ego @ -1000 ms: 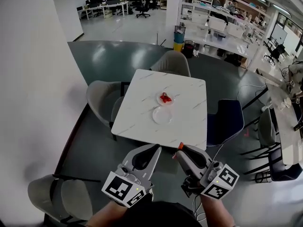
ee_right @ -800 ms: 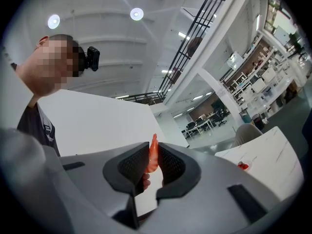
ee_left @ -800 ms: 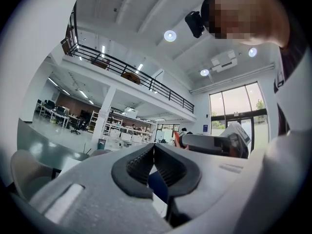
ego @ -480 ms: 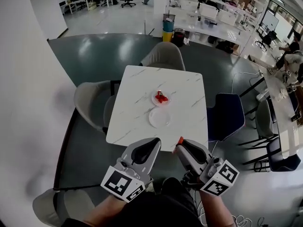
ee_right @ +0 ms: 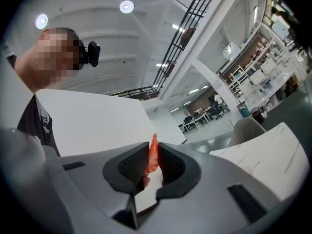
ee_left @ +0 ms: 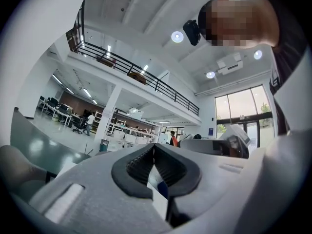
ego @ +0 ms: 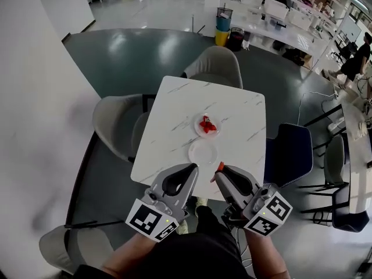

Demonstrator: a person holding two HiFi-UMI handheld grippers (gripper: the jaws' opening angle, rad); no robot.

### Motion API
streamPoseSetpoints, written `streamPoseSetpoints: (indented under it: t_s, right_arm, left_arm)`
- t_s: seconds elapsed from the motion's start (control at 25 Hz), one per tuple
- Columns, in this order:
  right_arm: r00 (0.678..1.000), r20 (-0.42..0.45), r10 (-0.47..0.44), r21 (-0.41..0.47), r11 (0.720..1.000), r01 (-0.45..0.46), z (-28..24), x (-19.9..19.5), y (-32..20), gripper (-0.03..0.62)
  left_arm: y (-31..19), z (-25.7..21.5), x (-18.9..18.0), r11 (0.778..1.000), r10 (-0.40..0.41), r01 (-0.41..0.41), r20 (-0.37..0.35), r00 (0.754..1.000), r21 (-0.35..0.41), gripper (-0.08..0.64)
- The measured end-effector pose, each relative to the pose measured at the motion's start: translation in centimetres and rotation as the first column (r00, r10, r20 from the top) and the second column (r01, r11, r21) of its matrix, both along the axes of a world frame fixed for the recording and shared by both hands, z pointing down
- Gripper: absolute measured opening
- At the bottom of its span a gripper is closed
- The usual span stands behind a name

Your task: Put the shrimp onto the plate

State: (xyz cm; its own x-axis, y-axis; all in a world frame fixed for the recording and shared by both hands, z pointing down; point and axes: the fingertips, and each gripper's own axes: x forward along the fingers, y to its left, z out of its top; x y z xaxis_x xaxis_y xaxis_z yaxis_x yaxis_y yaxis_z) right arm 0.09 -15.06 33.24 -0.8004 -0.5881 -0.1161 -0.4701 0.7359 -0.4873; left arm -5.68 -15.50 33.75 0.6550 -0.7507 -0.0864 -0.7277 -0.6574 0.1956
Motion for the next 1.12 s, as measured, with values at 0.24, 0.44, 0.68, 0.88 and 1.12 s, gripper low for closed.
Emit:
streamPoseSetpoints:
  t_s: [0.24,0.44,0.68,0.88,1.12]
  right_arm:
    - [0.997,-0.019,-0.073,-0.021,0.997,0.072,1.5,0.9,-6.9,0.06]
    - [0.992,-0.069,-0.102,-0.081,0.992,0.097,5.0,1.7,-10.7,0.06]
    - [0.985,-0.128,-0.12,-0.157,0.983,0.099,10.0,1.5,-13.4,0.06]
    - [0.962,-0.242,-0.125,-0.224,0.972,0.07,16.6,0.7,-14.7,0.06]
    - [0.916,-0.388,-0.1,-0.288,0.957,-0.017,24.5,0.4,-15.8,0.06]
  left_arm:
    - [-6.0,1.2,1.2,0.998,-0.068,0.068,0.008,0.998,-0.007,0.008]
    - [-9.3,3.0,2.3,0.994,-0.105,0.105,0.009,0.994,-0.007,0.008]
    - [-11.6,6.7,3.1,0.991,-0.115,0.118,0.043,0.992,-0.06,0.008]
    - [-13.1,11.1,2.3,0.984,-0.116,0.122,0.055,0.992,-0.132,0.008]
    - [-14.3,16.5,1.4,0.979,-0.092,0.101,0.06,0.994,-0.177,0.008]
